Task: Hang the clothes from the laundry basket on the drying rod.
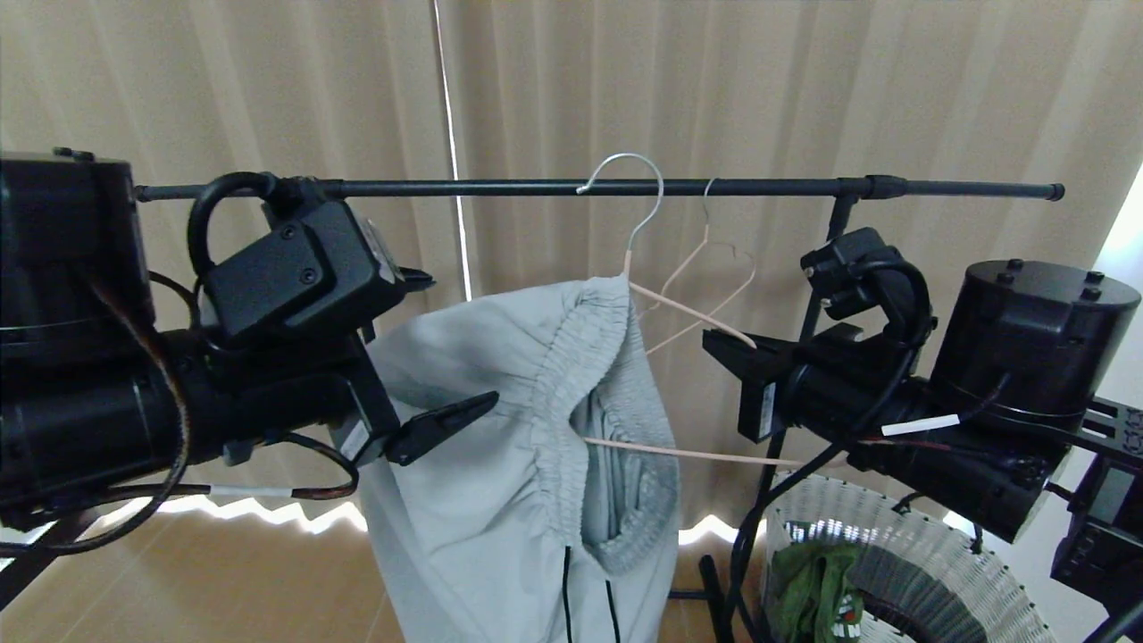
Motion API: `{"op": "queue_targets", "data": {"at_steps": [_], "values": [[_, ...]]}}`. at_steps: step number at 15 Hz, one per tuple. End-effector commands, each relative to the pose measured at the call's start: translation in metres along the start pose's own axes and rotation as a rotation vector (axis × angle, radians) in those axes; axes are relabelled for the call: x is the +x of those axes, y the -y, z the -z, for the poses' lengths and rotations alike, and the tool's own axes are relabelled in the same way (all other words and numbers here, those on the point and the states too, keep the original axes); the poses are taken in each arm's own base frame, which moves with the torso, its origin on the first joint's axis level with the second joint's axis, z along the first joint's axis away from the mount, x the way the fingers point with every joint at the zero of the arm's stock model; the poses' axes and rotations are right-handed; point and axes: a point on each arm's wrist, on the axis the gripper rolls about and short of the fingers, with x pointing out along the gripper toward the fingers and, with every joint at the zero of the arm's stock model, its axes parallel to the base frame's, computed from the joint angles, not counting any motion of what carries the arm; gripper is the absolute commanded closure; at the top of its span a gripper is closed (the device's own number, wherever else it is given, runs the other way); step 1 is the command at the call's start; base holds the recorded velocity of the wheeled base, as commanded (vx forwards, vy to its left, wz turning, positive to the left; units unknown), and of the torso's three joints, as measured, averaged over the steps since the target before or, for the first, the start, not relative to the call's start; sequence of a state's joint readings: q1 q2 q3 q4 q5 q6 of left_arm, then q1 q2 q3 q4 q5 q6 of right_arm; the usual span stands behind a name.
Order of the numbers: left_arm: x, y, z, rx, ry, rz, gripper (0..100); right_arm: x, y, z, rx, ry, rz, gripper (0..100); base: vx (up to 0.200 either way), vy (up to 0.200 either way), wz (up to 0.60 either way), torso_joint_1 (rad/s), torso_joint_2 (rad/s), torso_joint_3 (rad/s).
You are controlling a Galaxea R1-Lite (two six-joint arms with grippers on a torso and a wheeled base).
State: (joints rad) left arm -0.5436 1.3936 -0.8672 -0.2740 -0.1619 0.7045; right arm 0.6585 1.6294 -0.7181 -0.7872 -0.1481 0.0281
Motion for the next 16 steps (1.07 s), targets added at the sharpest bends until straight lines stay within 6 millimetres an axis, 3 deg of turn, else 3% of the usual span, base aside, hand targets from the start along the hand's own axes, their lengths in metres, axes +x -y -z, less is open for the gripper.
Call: {"op": "queue_targets", "data": {"at_steps": [1,4,11,12,16], "values": [[0.025,0.004,0.007,-0.005,-0.024,0.034,0,0.007,-0.005,0.009,-0.013,-0.017,-0.015,100,0.0,0.0,0.0,0.0,0.0,0.0],[0.041,-0.004,0.005,-0.005,-0.007,0.012,0,0.006,-0.01,0.011,-0.055,0.006,-0.078,100,0.0,0.0,0.0,0.0,0.0,0.0],[0.042,-0.005,0.003,-0.004,-0.003,0.009,0,0.001,-0.023,0.009,-0.058,0.045,-0.135,100,0.0,0.0,0.0,0.0,0.0,0.0],[0.042,-0.005,0.003,-0.002,-0.002,0.008,100,0.001,-0.023,0.009,-0.058,0.046,-0.137,100,0.0,0.0,0.0,0.0,0.0,0.0],[0.038,-0.003,0.008,-0.008,-0.017,0.011,100,0.0,-0.023,0.007,-0.055,0.052,-0.14,100,0.0,0.0,0.0,0.0,0.0,0.0]]}}
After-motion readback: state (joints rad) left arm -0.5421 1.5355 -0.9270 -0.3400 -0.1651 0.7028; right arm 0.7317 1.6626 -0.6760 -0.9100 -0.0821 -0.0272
